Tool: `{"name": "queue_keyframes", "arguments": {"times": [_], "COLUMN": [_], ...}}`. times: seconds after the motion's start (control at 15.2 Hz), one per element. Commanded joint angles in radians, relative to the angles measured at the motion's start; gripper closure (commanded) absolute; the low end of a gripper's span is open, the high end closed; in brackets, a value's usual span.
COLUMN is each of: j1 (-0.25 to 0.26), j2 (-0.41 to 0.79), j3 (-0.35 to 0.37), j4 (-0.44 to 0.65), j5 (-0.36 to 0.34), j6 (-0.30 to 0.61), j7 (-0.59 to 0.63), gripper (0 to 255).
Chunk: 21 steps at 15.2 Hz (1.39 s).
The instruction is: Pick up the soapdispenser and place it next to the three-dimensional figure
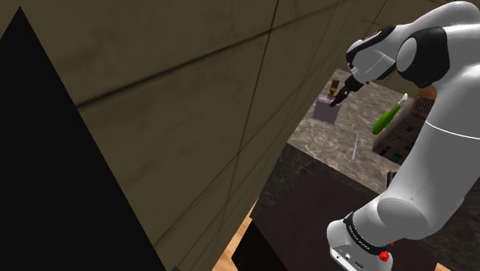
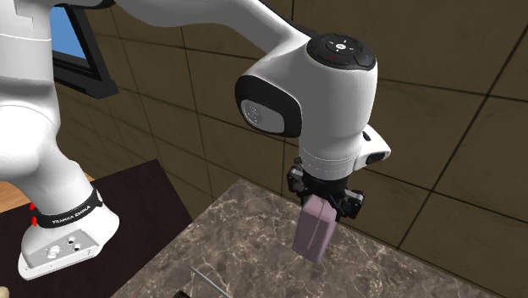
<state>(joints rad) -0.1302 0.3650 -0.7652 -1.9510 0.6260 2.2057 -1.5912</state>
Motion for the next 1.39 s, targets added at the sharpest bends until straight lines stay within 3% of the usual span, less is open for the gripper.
{"name": "queue_keyframes", "arguments": {"times": [0.0, 1.32], "j1": [0.009, 0.055], "j2": [-0.02, -0.15], "j3": [-0.011, -0.073], "j4": [0.004, 0.13], "j5": [-0.022, -0.179], "j6": [-0.016, -0.205], "j7": [0.017, 0.157], "gripper": [255, 255]}}
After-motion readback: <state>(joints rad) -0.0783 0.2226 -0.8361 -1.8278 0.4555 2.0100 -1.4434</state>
